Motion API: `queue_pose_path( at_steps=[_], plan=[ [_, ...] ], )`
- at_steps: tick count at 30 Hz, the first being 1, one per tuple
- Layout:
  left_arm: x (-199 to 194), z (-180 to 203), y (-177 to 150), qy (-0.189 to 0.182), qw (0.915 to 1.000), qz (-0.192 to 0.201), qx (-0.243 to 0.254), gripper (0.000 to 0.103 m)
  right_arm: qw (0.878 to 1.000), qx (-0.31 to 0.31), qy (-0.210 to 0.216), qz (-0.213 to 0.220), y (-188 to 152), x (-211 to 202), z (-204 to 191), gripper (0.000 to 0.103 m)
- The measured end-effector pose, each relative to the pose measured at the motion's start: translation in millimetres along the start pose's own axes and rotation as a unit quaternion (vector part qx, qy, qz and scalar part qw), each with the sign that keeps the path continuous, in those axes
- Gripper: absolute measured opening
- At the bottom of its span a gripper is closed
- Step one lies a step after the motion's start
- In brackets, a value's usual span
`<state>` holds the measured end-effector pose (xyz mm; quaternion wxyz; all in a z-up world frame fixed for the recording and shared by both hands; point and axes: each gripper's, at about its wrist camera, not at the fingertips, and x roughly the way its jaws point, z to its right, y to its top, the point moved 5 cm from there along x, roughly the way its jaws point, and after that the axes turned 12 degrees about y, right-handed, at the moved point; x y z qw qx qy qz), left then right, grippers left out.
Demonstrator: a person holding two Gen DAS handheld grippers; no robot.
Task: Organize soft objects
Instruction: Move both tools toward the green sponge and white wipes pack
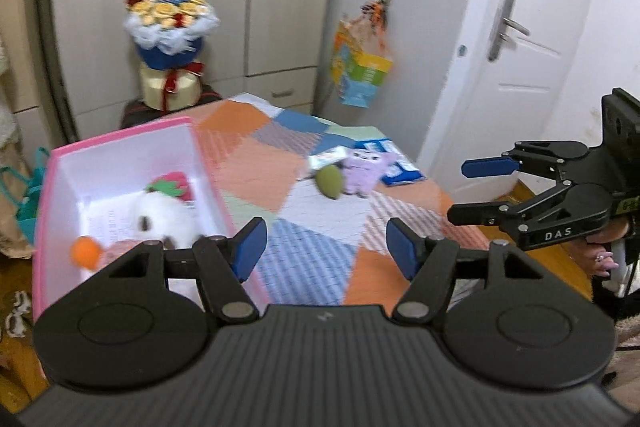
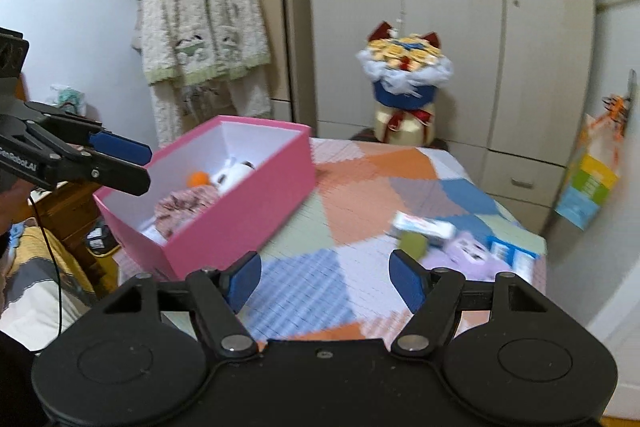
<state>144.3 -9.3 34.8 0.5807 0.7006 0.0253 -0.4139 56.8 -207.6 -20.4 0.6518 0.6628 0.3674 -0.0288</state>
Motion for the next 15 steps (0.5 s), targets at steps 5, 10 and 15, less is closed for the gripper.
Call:
queue_pose_path(
  at_steps=[5,10,15],
  plan=[
    [29.7,26.6,4.8,-0.022,0.9996,-0.02,-0.002,0.065,1.0,0.004,-0.014,-0.002,-10.5,-8.8,25.7,0.075],
    [59.4,44.0,11.6,-0.028,0.9989,-0.031,-0.02,0.065,1.0,0.003,-0.011,-0.002,-13.4,-6.2,49.8,0.075],
    [96.0,53.0,11.7,-0.006,0.9966,-0.041,-0.071,0.064,1.0,0.022,-0.003,0.008,-11.7,7.2,81.4,0.075]
  ],
)
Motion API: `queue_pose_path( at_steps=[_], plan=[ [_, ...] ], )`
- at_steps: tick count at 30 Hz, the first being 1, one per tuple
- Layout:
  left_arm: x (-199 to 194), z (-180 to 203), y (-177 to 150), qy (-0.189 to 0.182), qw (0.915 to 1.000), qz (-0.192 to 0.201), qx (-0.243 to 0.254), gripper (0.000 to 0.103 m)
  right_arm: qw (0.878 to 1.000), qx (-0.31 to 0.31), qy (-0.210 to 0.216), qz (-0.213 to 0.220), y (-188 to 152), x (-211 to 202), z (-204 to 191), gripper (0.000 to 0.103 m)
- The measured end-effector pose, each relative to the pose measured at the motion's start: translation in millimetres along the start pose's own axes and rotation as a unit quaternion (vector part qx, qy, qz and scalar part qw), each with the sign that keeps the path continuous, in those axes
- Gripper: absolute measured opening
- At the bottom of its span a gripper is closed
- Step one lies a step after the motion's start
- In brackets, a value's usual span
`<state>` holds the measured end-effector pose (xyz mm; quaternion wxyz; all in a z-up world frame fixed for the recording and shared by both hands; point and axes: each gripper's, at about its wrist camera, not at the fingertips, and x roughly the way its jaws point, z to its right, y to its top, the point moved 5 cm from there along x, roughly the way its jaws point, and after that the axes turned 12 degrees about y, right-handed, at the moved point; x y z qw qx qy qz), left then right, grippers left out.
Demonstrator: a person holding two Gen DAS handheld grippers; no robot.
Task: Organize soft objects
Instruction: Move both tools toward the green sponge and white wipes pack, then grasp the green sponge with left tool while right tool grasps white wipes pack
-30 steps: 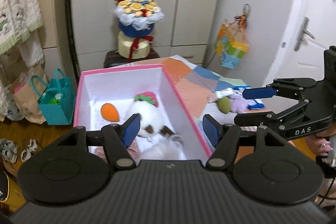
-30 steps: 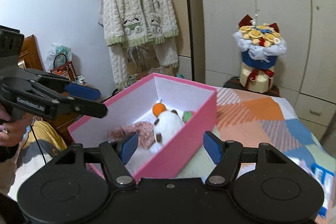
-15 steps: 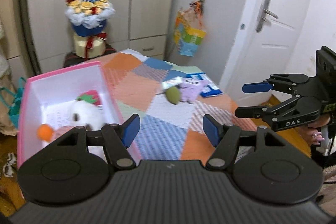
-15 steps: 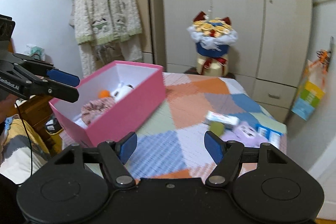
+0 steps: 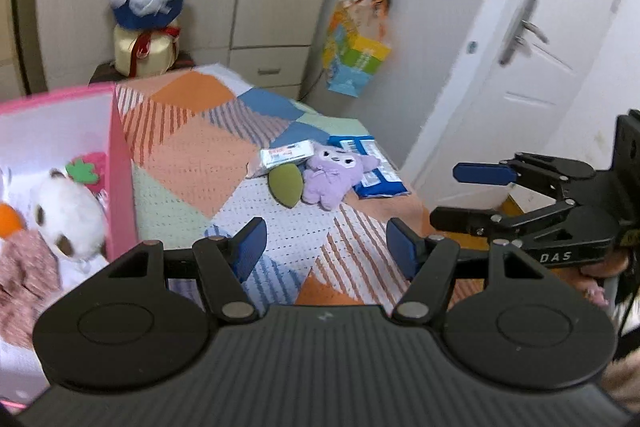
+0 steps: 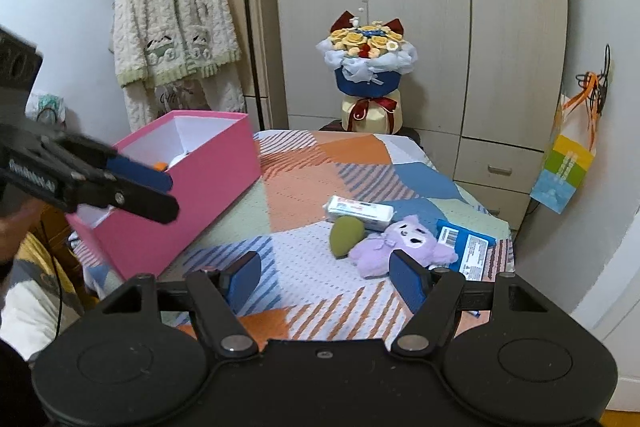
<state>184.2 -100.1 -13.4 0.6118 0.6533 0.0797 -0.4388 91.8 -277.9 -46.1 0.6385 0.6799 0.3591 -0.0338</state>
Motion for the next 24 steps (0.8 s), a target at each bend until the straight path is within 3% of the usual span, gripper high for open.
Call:
queue_pose_path(
  at_steps=[11,14,21,24],
  plan=[
    [82.3,-14.9,-10.3,0.052,0.9938,-0.052,-0.083,0.062,0.996,0.069,0.047,0.01,16.4,51.2,62.0,0.075],
    [96.3,-15.8,-11.2,0.075,0.993,-0.041,-0.081,0.06,0.995,0.078,0.059,0.002,21.0,69.0,71.0,0.075],
    [126.0,-7.6,-5.0,0.078,0.9918,0.005,-0.101,0.059,0.987,0.123,0.098,-0.036,32.0,120.5,89.8,0.075],
    [142.0,-8.9,0.9,0.08,0.9911,0.011,-0.106,0.058,0.984,0.137,0.093,-0.061,38.2,145.8,98.7,0.075]
  ],
)
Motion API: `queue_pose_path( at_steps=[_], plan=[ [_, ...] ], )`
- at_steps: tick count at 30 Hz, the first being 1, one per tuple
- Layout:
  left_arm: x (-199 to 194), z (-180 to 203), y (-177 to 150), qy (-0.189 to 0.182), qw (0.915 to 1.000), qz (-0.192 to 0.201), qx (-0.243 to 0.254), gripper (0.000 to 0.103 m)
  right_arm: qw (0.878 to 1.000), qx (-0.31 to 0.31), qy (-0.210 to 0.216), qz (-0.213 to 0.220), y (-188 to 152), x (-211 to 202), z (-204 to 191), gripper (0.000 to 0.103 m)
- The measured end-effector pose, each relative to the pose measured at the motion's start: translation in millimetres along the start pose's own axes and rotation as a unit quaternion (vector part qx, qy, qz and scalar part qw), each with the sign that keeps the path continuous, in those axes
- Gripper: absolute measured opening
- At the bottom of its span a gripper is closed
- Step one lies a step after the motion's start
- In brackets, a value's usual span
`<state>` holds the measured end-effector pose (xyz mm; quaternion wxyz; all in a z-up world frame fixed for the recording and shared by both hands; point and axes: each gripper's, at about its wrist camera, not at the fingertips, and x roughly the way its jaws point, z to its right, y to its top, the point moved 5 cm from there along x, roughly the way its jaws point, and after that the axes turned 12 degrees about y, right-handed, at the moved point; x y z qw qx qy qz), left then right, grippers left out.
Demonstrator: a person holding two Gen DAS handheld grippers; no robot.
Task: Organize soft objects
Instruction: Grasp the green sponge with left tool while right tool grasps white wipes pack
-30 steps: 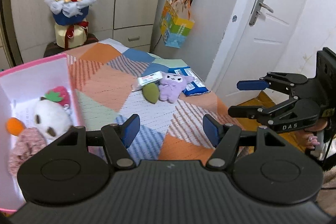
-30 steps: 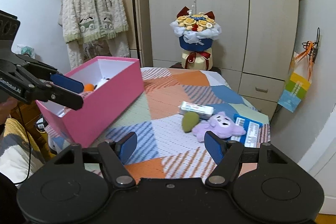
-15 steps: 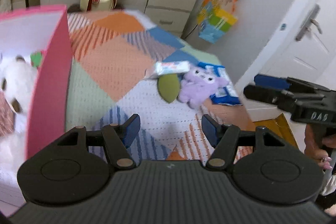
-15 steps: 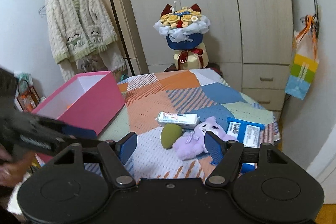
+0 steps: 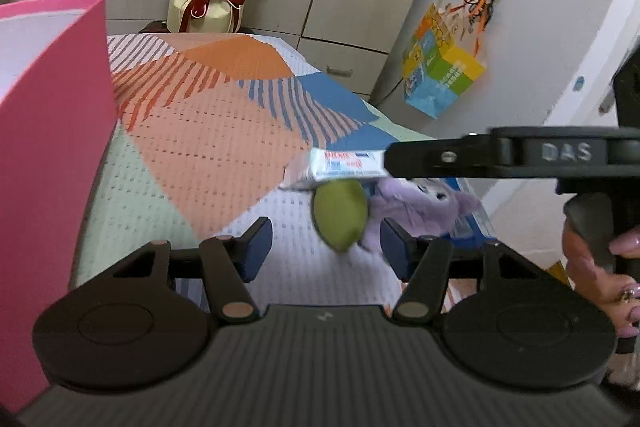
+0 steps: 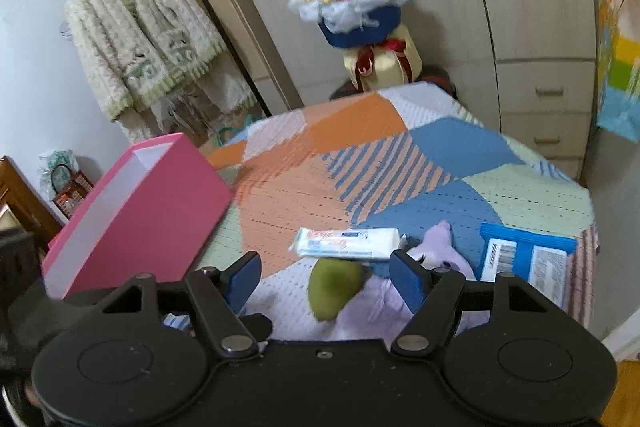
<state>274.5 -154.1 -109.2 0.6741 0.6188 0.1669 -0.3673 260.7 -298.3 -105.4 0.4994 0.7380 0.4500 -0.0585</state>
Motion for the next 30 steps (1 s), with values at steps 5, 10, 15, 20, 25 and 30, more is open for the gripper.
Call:
queue_pose_path(
  at_steps=[5,10,15,20,25,30],
  plan=[
    [22.4,4.4,0.4,-0.01,0.9996,-0.014,-0.022,0.054,0.999,0.037,-0.009,-0.033,11.9,25.9,19.4,0.075],
    [38.8,6.5,-2.8,-0.003,0.9991,-0.014,-0.041,0.048,0.997,0.044,-0.016,-0.053,17.8,42.5,26.0,0.078],
    [47.2,8.0,-4.8,-0.011,0.9982,-0.012,-0.058,0.048,0.997,0.036,-0.027,-0.07,17.6,54.9,25.2,0.08],
    [51.7,10.8,-3.5,-0.015,0.9976,-0.017,-0.065,0.048,0.996,0.035,-0.031,-0.077,19.3,63.9,26.3,0.086],
    [53.6,8.7,-2.9,-0.003,0.9974,-0.012,-0.071,0.042,0.995,0.026,-0.035,-0.091,18.1,75.0,25.1,0.089],
    [44.7,10.4,-6.8,-0.013,0.9986,-0.012,-0.05,0.035,0.995,0.025,-0.033,-0.091,15.8,74.0,24.2,0.088]
  ],
)
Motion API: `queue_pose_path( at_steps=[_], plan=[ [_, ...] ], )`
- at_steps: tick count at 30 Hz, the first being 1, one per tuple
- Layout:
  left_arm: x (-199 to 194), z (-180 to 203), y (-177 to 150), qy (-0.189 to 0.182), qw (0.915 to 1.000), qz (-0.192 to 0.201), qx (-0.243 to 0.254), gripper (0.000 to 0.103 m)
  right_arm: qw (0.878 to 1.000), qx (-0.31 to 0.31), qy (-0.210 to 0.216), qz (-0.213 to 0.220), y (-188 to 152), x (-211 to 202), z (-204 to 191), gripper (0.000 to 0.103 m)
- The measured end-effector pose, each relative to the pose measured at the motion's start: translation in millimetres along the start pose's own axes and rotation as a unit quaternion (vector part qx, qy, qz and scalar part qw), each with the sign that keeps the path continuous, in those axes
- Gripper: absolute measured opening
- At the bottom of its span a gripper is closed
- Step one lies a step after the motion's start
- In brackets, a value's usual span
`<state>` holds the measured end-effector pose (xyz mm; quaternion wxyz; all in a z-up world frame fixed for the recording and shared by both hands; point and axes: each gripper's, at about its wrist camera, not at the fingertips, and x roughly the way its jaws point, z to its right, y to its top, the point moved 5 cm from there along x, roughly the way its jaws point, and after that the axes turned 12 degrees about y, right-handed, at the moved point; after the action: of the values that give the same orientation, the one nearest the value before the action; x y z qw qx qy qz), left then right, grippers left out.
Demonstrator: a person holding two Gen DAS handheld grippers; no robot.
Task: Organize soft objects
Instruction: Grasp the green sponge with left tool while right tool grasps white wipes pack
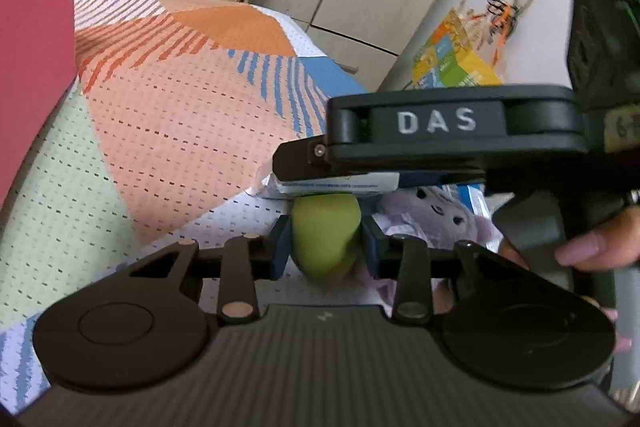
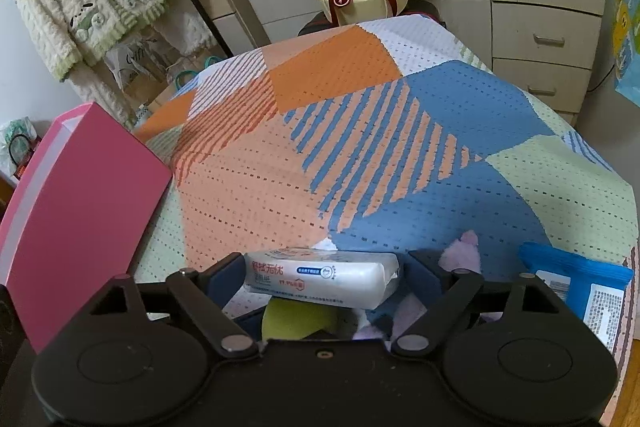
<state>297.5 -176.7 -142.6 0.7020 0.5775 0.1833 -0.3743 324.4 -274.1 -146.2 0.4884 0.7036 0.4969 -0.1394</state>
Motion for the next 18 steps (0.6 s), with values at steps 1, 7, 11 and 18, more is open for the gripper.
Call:
queue_pose_path(
  at_steps=[1,7,11,18],
  plan=[
    [-2.3,-0.7,-1.9,-0.002,1.0,-0.001,-0.001,0.035,1.0,0.001,0.002,-0.001,-0.8,-0.2,0.0,0.088],
    [-14.2,-9.3,-9.2,0.01,0.9999,-0.001,0.007,0.035,1.0,0.0,0.015,-0.009,-6.8,5.0,-2.9,0.089],
    [-22.7,-14.5,-10.9,0.005,1.0,-0.004,0.002,0.035,1.0,-0.01,0.01,-0.012,-10.2,7.9,-8.4,0.089],
    [-36.7,-30.5,-22.9,0.007,0.9998,-0.018,0.007,0.035,0.999,-0.05,-0.014,-0.005,-22.7,8.5,-21.8,0.082]
  ],
)
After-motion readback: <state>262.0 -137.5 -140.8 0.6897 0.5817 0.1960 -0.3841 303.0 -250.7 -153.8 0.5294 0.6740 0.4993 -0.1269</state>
